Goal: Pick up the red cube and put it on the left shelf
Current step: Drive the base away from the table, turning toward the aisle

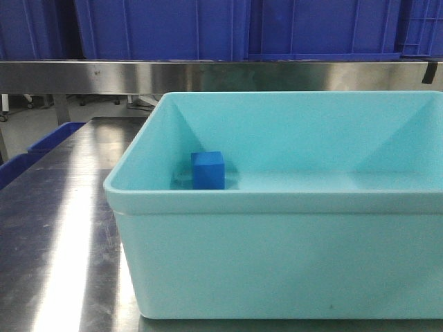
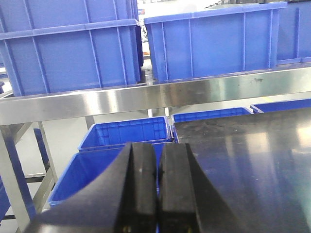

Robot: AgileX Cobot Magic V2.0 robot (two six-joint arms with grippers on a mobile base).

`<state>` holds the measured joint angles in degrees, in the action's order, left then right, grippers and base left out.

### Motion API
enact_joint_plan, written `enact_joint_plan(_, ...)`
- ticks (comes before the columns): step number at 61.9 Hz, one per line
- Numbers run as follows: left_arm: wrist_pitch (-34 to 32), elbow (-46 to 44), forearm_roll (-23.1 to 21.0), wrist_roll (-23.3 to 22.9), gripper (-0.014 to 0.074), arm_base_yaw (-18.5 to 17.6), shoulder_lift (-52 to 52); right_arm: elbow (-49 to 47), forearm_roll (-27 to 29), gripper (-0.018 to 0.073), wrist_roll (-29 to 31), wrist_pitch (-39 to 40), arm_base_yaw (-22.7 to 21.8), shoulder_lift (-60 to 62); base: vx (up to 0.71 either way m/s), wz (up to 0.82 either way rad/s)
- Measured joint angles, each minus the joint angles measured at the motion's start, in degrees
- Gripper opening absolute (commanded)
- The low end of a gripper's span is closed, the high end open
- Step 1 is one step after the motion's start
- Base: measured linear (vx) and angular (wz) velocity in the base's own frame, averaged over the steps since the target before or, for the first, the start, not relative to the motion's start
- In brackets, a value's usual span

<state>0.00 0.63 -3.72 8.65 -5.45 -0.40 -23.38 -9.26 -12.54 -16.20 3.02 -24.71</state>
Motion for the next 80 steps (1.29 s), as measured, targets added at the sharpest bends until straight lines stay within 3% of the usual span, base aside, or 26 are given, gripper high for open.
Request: enact_joint_plan(80,0.0,0.0,0.0,0.0,0.0106,0.0,0.0,0.0,0.0,0.0057,0.0,0.0,0.0,0.0,-0.04,0.11)
